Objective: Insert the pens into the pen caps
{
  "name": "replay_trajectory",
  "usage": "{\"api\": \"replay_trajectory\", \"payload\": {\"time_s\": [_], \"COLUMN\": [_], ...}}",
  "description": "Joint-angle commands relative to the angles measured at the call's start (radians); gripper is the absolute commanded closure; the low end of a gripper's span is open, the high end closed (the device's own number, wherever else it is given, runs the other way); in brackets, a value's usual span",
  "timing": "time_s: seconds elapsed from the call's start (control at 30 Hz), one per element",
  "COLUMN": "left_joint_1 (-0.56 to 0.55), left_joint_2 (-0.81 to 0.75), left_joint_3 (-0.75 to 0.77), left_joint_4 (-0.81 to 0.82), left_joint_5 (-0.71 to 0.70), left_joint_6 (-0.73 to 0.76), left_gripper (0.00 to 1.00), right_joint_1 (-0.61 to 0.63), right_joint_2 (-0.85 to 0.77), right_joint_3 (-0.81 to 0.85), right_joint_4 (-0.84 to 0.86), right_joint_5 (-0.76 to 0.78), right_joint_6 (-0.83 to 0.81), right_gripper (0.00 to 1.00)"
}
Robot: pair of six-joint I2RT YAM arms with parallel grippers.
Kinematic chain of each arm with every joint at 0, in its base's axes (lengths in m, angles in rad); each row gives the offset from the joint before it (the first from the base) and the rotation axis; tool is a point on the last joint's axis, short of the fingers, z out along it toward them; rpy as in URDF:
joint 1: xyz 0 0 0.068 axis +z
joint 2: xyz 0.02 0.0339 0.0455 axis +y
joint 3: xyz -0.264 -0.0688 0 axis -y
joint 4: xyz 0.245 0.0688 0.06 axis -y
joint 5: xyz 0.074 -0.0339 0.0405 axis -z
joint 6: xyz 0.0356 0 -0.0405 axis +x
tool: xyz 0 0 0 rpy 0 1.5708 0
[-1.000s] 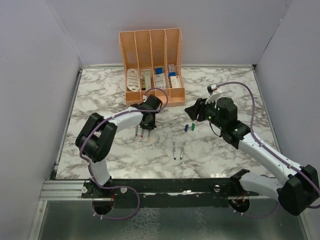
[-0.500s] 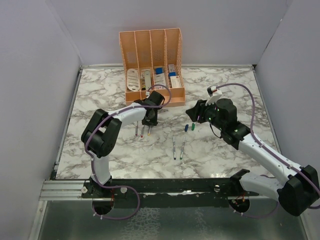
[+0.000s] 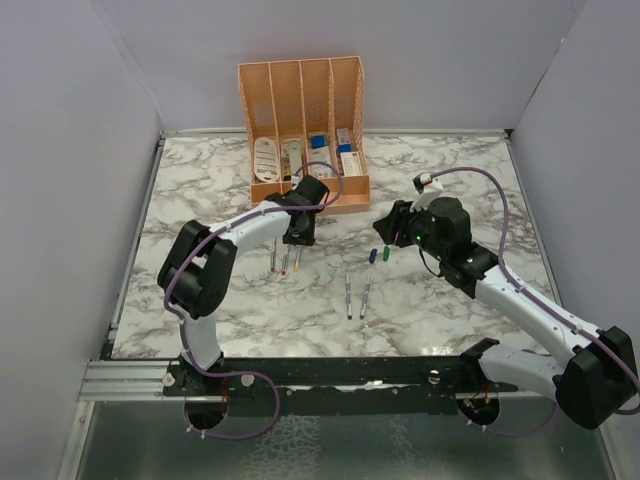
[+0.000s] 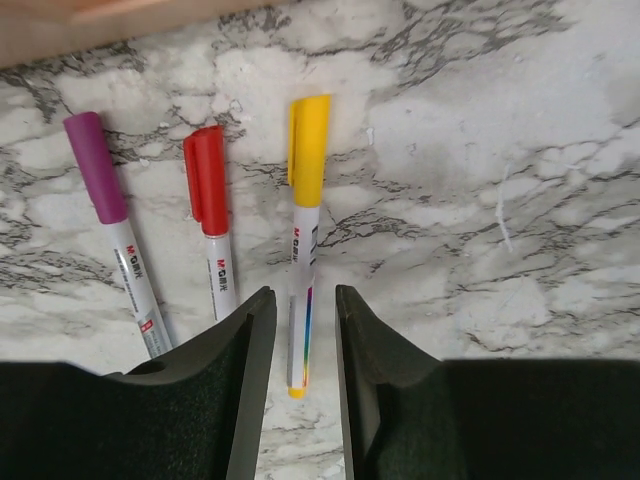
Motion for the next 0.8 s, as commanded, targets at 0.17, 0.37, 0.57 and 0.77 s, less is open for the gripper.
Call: {"api": "replay_trajectory", "payload": {"time_s": [0.17,0.37,0.57,0.77], "left_joint_1": [0.002,-0.074,-0.197,-0.271], "left_joint_2": [-0.161,-0.198,-0.145,-0.113], "left_joint_3": [0.04,-0.008,-0.005,-0.018], "left_joint_4": [-0.02,-0.022,-0.066,-0.083], "left_joint_5": [0.051,0.102,0.129,0.17], "left_joint_6": [-0.016,-0.06,-0.094,-0.127], "left_gripper": [0.66,0.66,0.66,0.65], "right_joint_1": [0.008,0.008,0.008,0.008], "right_joint_2": [0.048,0.113,0.186,0.202], "right_joint_3": [0.022,0.054,0.076,0.071], "right_joint_4": [-0.072,-0.171,-0.235,-0.252], "right_joint_5": [0.131,0.237,0.257,0.262], "right_joint_6": [0.05,0.096,0.137,0.156], "right_gripper": [0.58,0.59,0.6,0.61]}}
